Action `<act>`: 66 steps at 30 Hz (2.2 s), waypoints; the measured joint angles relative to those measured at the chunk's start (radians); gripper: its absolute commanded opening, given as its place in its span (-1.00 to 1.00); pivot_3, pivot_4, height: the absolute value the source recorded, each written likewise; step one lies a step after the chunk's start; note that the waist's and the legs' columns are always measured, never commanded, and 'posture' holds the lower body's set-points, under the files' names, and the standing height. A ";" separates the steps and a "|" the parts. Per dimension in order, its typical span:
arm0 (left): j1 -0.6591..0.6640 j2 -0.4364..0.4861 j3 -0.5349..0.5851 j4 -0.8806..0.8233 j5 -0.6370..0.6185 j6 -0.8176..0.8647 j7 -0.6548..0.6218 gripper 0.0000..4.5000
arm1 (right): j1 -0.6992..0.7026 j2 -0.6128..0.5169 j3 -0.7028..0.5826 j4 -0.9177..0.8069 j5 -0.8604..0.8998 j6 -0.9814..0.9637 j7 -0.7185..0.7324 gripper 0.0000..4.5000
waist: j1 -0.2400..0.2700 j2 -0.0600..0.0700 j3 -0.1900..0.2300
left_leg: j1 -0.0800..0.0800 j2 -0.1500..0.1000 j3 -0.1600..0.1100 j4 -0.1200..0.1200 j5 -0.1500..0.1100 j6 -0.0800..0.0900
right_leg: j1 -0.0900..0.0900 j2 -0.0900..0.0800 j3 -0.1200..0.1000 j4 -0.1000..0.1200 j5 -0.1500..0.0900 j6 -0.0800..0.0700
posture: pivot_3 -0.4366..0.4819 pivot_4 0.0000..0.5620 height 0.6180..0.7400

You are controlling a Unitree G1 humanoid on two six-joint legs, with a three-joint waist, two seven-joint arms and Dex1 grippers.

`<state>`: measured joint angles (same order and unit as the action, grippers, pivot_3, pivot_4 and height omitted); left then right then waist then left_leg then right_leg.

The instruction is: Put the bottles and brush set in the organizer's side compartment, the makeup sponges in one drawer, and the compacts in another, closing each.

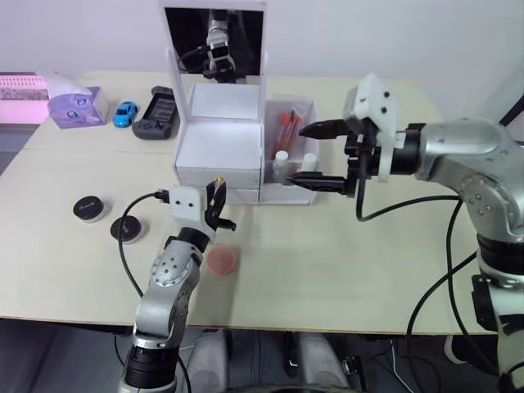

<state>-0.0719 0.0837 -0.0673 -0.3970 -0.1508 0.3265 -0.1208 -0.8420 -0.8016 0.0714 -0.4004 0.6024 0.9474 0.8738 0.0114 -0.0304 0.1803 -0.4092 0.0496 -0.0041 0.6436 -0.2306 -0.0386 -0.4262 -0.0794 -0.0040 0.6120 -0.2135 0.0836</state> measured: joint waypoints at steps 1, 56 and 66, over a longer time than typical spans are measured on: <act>0.007 0.010 -0.001 -0.010 0.006 0.003 -0.002 -0.88 | 0.001 0.001 0.000 0.000 0.000 -0.001 -0.002 1.00 | 0.000 0.000 0.000 | 0.000 0.000 0.000 0.000 0.000 0.000 | 0.000 0.000 0.000 0.000 0.000 0.000 | -0.05 -0.47 0.83; 0.733 0.494 0.499 -0.477 -0.744 0.238 -0.527 0.96 | 0.017 0.131 0.022 0.048 -0.005 -0.111 0.023 1.00 | -0.028 0.001 0.002 | -0.001 0.001 0.001 -0.014 -0.001 0.000 | -0.006 -0.001 -0.002 -0.015 0.000 0.000 | -0.05 -0.47 0.83; 0.623 0.844 0.934 0.066 -0.688 0.152 -0.849 0.96 | 0.153 -0.067 -0.060 0.116 0.001 -0.168 0.185 1.00 | -0.023 0.004 0.003 | -0.001 0.000 0.005 -0.014 -0.004 -0.005 | -0.008 -0.005 -0.002 -0.020 -0.002 0.002 | -0.05 -0.47 0.83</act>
<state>0.5513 0.9277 0.8664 -0.3309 -0.8384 0.4782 -0.9697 -0.6890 -0.8688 0.0109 -0.2844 0.6037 0.7794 1.0588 -0.0119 -0.0260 0.1834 -0.4106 0.0498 0.0006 0.6300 -0.2344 -0.0436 -0.4342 -0.0845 -0.0063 0.5919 -0.2153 0.0860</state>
